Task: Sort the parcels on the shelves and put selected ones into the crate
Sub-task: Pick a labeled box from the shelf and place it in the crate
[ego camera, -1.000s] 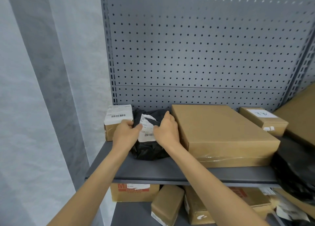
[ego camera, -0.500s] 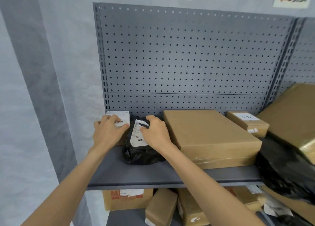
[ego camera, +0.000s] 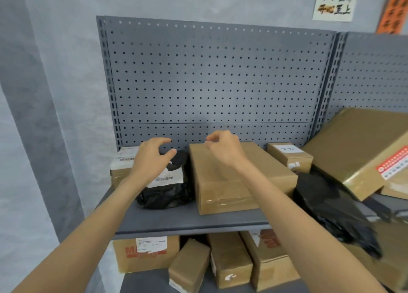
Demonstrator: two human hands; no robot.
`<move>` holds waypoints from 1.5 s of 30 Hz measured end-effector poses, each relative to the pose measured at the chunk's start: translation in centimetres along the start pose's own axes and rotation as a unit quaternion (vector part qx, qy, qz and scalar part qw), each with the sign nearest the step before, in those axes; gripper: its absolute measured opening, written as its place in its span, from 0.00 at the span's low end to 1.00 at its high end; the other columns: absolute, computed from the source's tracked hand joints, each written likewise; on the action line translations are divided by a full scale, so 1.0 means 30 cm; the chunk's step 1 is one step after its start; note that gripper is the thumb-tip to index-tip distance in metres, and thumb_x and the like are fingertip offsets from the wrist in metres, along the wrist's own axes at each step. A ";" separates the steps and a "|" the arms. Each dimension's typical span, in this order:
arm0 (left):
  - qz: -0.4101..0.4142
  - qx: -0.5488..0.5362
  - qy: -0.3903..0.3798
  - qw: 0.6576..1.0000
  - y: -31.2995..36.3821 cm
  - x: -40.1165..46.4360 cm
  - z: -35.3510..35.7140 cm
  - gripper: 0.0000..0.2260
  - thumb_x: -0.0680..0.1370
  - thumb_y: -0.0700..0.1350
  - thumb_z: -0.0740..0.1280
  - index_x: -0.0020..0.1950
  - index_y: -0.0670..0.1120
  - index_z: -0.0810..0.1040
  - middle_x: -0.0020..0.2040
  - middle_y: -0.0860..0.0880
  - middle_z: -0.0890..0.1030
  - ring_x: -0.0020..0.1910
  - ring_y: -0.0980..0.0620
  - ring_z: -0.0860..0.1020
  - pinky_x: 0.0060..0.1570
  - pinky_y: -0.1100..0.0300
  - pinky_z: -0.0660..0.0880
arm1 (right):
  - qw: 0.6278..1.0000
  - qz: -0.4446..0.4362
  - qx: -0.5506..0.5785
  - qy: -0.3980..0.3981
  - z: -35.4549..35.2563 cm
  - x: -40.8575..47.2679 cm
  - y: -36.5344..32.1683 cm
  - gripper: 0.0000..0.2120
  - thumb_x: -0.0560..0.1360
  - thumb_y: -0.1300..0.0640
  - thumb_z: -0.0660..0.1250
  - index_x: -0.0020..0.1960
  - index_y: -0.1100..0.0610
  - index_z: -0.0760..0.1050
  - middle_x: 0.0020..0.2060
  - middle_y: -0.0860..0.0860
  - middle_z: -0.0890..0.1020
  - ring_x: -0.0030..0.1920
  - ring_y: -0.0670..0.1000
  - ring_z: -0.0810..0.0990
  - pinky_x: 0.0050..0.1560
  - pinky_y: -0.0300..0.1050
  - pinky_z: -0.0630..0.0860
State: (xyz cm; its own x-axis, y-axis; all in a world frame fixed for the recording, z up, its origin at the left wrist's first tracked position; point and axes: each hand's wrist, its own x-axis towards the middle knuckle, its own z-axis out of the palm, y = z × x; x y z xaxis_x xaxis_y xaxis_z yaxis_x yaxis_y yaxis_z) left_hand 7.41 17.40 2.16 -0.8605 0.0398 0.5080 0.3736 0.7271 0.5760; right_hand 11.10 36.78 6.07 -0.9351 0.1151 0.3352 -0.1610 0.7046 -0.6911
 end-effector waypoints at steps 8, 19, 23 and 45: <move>-0.148 -0.059 -0.097 0.982 0.207 -0.060 0.150 0.26 0.77 0.56 0.67 0.70 0.46 0.70 0.69 0.47 0.73 0.67 0.47 0.72 0.65 0.53 0.69 | 0.973 0.139 -0.178 -0.043 -0.283 -0.003 0.307 0.11 0.78 0.57 0.58 0.58 0.59 0.72 0.60 0.58 0.77 0.56 0.58 0.75 0.54 0.50 0.74; -0.248 -0.174 -0.080 0.950 0.289 -0.082 0.160 0.33 0.74 0.62 0.67 0.73 0.46 0.66 0.70 0.48 0.71 0.67 0.47 0.71 0.66 0.53 0.67 | 0.985 0.141 0.068 -0.072 -0.354 -0.006 0.446 0.30 0.74 0.43 0.68 0.68 0.60 0.67 0.63 0.53 0.74 0.62 0.55 0.73 0.53 0.47 0.70; -0.226 -0.281 -0.107 0.926 0.333 -0.060 0.081 0.25 0.73 0.65 0.65 0.62 0.49 0.76 0.60 0.48 0.80 0.57 0.49 0.78 0.62 0.48 0.72 | 0.982 0.102 0.145 -0.058 -0.415 0.014 0.403 0.38 0.71 0.33 0.66 0.71 0.58 0.66 0.65 0.51 0.74 0.64 0.54 0.74 0.63 0.52 0.72; -0.072 -0.310 -0.126 0.940 0.383 0.057 -0.134 0.48 0.49 0.71 0.77 0.67 0.60 0.69 0.61 0.57 0.78 0.64 0.53 0.72 0.65 0.43 0.68 | 0.976 -0.195 0.090 0.024 -0.570 0.073 0.218 0.58 0.59 0.58 0.83 0.79 0.47 0.51 0.69 0.43 0.64 0.66 0.44 0.65 0.64 0.43 0.65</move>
State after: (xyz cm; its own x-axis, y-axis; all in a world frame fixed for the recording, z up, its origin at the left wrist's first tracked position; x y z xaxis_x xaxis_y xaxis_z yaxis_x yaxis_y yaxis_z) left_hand 11.62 23.06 12.23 -0.9429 0.1892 0.2743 0.3106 0.2014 0.9290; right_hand 13.39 53.61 13.23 -0.7759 -0.1016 0.6226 -0.5594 0.5671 -0.6046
